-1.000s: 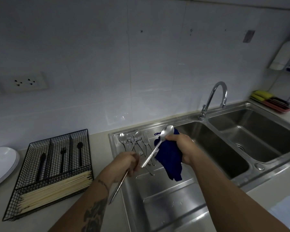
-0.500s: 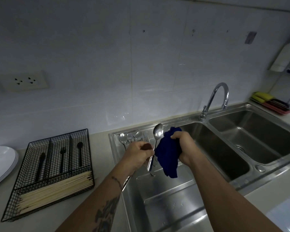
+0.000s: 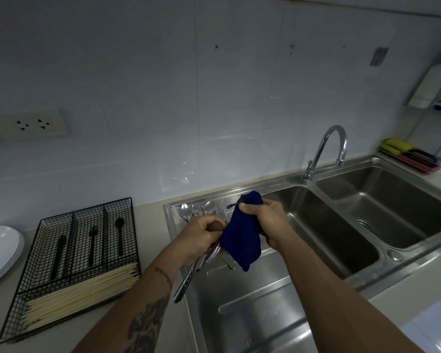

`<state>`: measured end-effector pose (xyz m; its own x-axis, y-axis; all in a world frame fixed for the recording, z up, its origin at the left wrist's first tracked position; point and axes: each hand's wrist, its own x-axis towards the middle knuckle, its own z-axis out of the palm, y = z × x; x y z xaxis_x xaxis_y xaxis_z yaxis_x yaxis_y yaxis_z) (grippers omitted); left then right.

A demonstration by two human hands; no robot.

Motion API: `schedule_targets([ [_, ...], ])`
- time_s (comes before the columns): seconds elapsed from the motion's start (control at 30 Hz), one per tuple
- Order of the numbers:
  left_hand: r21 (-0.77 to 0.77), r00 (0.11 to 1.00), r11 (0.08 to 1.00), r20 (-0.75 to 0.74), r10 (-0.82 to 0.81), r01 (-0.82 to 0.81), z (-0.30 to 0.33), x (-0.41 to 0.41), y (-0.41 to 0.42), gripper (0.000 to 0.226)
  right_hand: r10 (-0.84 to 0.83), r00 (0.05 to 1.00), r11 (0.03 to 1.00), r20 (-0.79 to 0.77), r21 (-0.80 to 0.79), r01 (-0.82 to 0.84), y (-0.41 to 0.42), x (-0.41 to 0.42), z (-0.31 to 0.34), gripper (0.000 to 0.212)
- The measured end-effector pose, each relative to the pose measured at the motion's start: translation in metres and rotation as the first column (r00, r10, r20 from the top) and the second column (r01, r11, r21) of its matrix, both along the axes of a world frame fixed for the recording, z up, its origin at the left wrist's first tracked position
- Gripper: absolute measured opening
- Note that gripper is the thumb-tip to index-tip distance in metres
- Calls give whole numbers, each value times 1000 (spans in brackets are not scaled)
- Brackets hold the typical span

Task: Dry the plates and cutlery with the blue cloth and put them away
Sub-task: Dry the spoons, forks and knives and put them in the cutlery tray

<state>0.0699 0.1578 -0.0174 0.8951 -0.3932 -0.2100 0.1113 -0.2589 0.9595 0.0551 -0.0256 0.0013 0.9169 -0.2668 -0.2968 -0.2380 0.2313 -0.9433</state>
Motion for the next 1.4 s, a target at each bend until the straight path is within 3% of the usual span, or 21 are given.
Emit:
schedule_targets([
  [0.27,81,1000,997,20,19,-21,10,-8,1,18,-152,985,987,77,58,148,7,0,0,33],
  [0.43,103,995,993,84,46,-55,11,-8,-2,23,-41,999,987,13,156,38,12,-3,-7,26],
  [0.63,72,992,989,36,123,-125,-2,-14,6,20,-143,990,974,16,182,138,3,5,-9,30],
  [0.73,35,980,980,45,194,-195,-3,-13,5,23,-85,996,974,-16,207,87,11,6,-9,28],
  [0.83,98,973,977,154,172,-189,-4,-12,1,33,38,997,980,-62,198,-25,27,6,-12,34],
  [1.0,167,973,971,184,137,-169,-5,-11,2,26,1,1000,984,-25,180,4,29,10,-17,33],
  [1.13,107,960,958,129,250,-264,-6,-10,0,26,10,1000,996,-23,90,-8,20,13,-14,25],
  [1.23,11,909,916,128,397,-402,5,3,-7,21,82,996,993,21,-83,-80,7,14,-12,18],
  [1.4,72,906,927,254,339,-367,29,21,-52,13,268,960,916,80,-331,-228,-10,14,-18,23],
])
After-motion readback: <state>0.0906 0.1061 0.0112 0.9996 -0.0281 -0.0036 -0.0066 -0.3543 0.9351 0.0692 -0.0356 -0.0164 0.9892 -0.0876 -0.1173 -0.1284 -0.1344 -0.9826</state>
